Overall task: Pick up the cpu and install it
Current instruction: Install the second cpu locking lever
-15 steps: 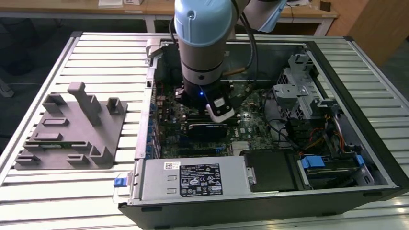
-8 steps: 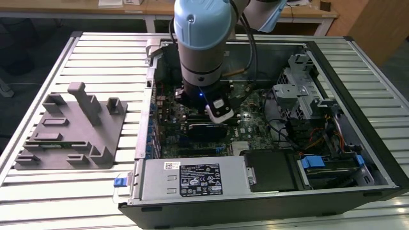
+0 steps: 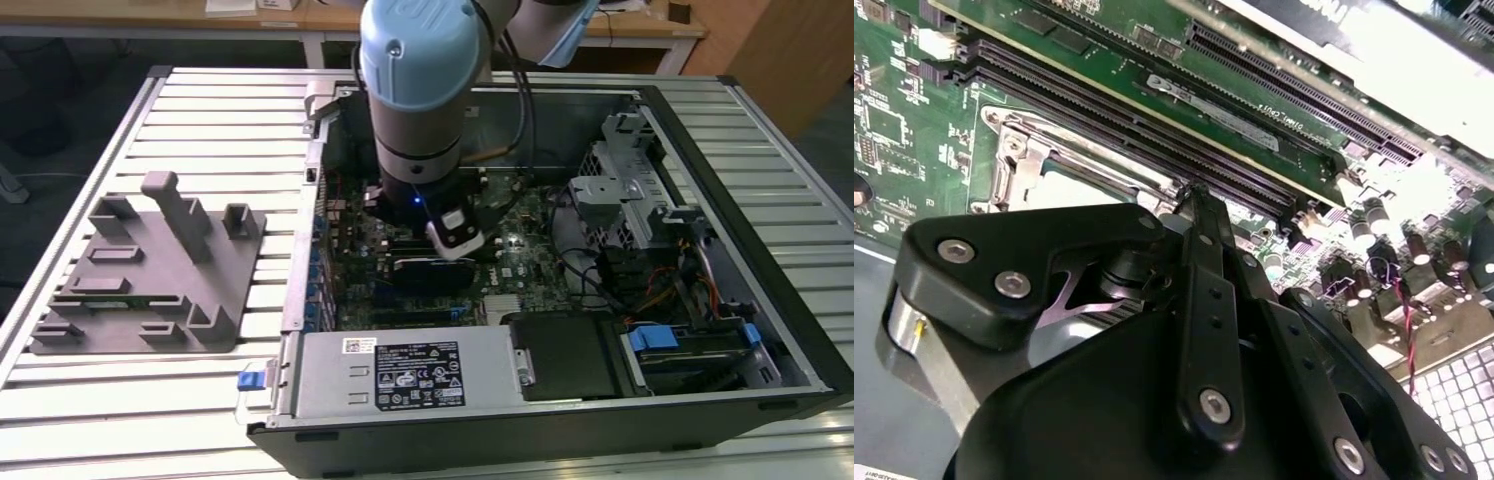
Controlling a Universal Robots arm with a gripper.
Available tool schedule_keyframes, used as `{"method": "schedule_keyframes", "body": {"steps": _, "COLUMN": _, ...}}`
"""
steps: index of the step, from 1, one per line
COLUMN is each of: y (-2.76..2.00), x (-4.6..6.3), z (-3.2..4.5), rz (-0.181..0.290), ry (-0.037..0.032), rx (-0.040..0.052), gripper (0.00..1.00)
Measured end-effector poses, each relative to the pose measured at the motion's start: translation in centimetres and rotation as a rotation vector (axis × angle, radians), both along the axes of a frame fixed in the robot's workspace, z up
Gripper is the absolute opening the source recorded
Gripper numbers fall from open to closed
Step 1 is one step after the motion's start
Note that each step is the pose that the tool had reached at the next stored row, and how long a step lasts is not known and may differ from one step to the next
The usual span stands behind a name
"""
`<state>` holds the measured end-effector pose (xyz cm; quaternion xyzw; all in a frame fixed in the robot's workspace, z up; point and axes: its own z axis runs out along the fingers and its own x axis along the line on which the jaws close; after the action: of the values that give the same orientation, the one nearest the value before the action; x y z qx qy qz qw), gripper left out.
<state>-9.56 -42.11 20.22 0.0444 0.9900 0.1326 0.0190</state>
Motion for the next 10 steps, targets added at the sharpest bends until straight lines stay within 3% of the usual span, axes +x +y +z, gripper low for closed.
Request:
{"method": "schedule_keyframes", "body": {"steps": 5, "y": -0.01, "x": -0.21, "z": -0.33, "rz": -0.005, "ry": 0.0001, "rx": 0.0041, "gripper": 0.11}}
{"method": "schedule_keyframes", "body": {"steps": 10, "y": -0.01, "x": -0.46, "z": -0.47, "rz": -0.009, "ry": 0.0001, "rx": 0.0145, "gripper": 0.11}}
